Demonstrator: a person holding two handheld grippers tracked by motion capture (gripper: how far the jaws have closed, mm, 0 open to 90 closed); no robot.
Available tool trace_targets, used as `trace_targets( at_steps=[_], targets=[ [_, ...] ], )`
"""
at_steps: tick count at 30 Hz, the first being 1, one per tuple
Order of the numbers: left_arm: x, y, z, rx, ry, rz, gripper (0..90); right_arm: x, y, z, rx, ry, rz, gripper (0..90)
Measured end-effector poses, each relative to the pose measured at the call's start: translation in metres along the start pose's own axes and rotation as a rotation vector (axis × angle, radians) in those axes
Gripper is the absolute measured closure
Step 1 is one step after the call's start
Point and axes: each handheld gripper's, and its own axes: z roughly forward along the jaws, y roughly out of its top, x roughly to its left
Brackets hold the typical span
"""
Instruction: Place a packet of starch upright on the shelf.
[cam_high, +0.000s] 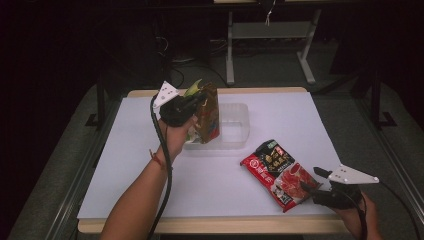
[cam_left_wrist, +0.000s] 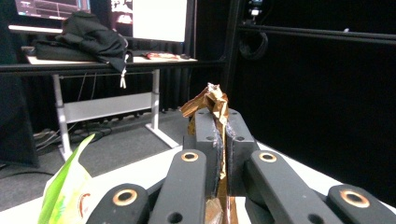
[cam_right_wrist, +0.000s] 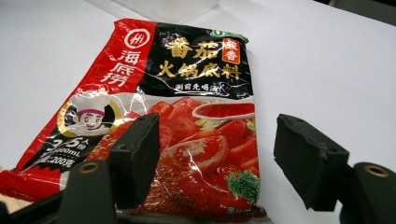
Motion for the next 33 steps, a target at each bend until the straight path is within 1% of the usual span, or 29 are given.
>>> trace_targets(
  at_steps=[1, 2, 3, 4, 6, 9, 11, 13, 15, 16, 18, 19, 21, 22, 23, 26, 28, 30, 32, 33],
  targets=[
    [0.001, -0.001, 0.002, 0.003, 0.009, 0.002, 86.8, 0.000, 0.000, 0.000, 0.000, 0.000, 0.000, 31.0],
    [0.001, -0.002, 0.004, 0.012, 0.025, 0.018, 86.8, 0.000, 0.000, 0.000, -0.001, 0.002, -0.001, 31.0],
    [0.003, -0.004, 0.006, 0.014, 0.036, 0.017, 86.8, 0.000, 0.000, -0.001, -0.002, 0.008, 0.000, 30.7],
    [0.005, -0.005, 0.008, 0.015, 0.041, 0.004, 86.7, 0.000, 0.000, -0.001, -0.004, 0.015, -0.001, 30.6],
    [0.006, -0.008, 0.012, 0.011, 0.056, 0.004, 86.7, -0.001, -0.001, -0.001, -0.007, 0.014, -0.004, 30.6],
    [0.007, -0.012, 0.018, 0.019, 0.073, 0.009, 86.7, -0.001, -0.001, -0.001, -0.008, 0.014, 0.000, 30.6],
    [0.008, -0.014, 0.022, 0.015, 0.081, -0.004, 86.7, -0.001, -0.001, 0.000, -0.007, 0.020, 0.001, 30.4],
    [0.008, -0.016, 0.027, 0.019, 0.103, 0.013, 86.7, -0.001, -0.001, 0.000, -0.003, 0.026, -0.009, 30.4],
    [0.008, -0.018, 0.032, 0.011, 0.109, 0.002, 86.6, 0.000, -0.001, 0.001, 0.000, 0.027, -0.012, 30.4],
    [0.008, -0.020, 0.036, 0.012, 0.114, 0.004, 86.6, -0.001, -0.001, 0.001, 0.001, 0.028, -0.009, 30.4],
    [0.008, -0.021, 0.039, 0.006, 0.115, -0.010, 86.6, -0.001, -0.001, 0.002, 0.002, 0.029, -0.010, 30.4],
    [0.006, -0.022, 0.041, 0.008, 0.125, -0.004, 86.6, -0.001, -0.002, 0.002, 0.003, 0.029, -0.010, 30.4],
    [0.005, -0.025, 0.046, 0.006, 0.127, -0.009, 86.5, -0.001, -0.002, 0.002, 0.004, 0.028, -0.009, 30.4],
    [0.003, -0.027, 0.048, 0.014, 0.137, 0.002, 86.4, -0.001, -0.002, 0.002, 0.003, 0.027, -0.009, 30.4],
    [0.003, -0.029, 0.050, 0.017, 0.140, 0.010, 86.4, -0.001, -0.002, 0.001, 0.004, 0.027, -0.008, 30.4],
    [0.003, -0.036, 0.052, 0.019, 0.135, -0.007, 86.1, -0.001, -0.002, 0.001, 0.003, 0.028, -0.011, 30.4],
    [0.004, -0.041, 0.052, 0.030, 0.130, -0.015, 85.9, -0.001, -0.002, 0.001, 0.001, 0.028, -0.013, 30.4],
    [0.004, -0.045, 0.051, 0.041, 0.120, -0.011, 85.7, -0.001, -0.002, 0.001, 0.002, 0.028, -0.010, 30.4],
    [0.004, -0.050, 0.049, 0.047, 0.105, -0.018, 85.4, -0.001, -0.002, 0.001, 0.003, 0.027, -0.009, 30.4],
    [0.004, -0.051, 0.048, 0.050, 0.101, -0.011, 85.3, -0.001, -0.002, 0.001, 0.002, 0.027, -0.009, 30.4]
  ],
)
